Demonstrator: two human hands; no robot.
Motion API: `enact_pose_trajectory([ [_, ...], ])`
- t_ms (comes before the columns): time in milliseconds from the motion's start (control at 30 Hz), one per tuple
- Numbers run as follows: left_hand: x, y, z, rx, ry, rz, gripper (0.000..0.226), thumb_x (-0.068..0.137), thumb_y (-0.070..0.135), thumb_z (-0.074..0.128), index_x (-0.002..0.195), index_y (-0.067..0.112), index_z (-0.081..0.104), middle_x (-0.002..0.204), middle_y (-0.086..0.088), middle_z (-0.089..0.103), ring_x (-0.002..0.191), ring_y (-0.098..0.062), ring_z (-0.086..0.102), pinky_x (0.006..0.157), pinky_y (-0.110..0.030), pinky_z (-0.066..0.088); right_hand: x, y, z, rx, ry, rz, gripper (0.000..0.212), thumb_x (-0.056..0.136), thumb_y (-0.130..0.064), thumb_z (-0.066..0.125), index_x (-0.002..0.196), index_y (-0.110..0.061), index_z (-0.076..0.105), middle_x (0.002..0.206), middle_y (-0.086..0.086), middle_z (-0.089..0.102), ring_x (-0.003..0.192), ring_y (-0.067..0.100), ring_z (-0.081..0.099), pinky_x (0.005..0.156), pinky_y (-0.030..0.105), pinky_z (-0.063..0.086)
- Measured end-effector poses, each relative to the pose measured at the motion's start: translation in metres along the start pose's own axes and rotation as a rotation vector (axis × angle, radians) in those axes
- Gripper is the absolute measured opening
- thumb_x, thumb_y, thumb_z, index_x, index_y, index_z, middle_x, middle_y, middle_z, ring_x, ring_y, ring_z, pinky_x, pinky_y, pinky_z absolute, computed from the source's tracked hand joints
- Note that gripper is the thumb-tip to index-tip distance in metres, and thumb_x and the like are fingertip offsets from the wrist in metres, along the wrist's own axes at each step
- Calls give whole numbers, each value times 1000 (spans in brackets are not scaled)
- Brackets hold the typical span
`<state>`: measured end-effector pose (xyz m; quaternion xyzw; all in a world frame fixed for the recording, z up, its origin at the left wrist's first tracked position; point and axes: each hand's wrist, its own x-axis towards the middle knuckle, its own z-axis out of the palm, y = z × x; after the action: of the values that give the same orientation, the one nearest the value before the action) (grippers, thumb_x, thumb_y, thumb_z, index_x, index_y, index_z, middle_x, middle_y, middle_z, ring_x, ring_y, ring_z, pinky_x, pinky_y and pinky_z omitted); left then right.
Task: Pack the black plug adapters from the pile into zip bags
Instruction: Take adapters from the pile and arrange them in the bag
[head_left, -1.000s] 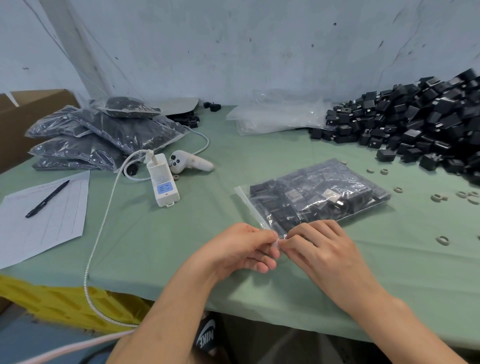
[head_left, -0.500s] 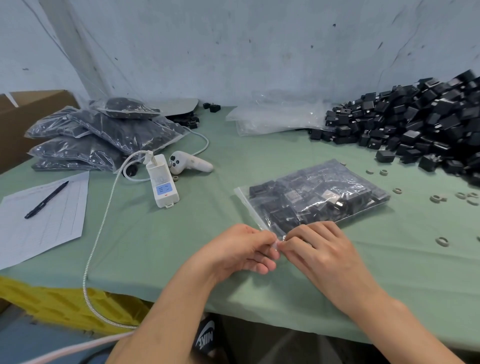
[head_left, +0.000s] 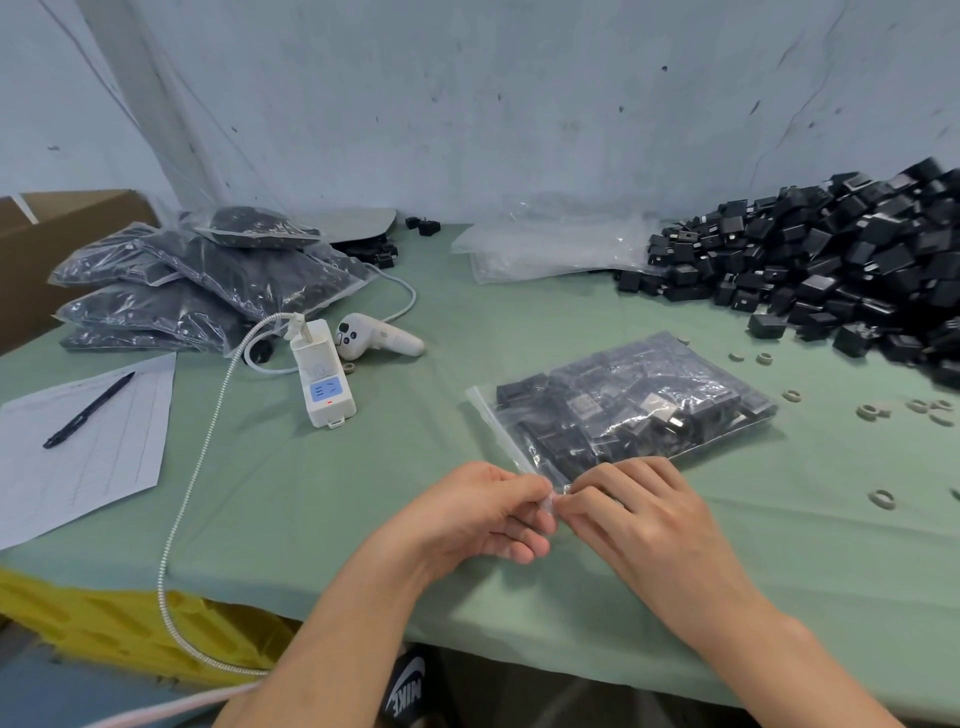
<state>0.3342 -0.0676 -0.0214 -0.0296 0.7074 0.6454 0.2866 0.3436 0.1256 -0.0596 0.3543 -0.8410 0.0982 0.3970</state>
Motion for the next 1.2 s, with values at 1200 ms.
enact_pose_trajectory([
  [1200, 17, 2, 7, 55, 273, -14, 27, 85, 11, 60, 59, 18, 56, 51, 7, 49, 39, -3, 38, 39, -13, 32, 9, -2, 6, 276, -163, 107, 7, 89, -12, 74, 85, -14, 69, 80, -2, 61, 71, 20, 58, 70, 33, 50],
])
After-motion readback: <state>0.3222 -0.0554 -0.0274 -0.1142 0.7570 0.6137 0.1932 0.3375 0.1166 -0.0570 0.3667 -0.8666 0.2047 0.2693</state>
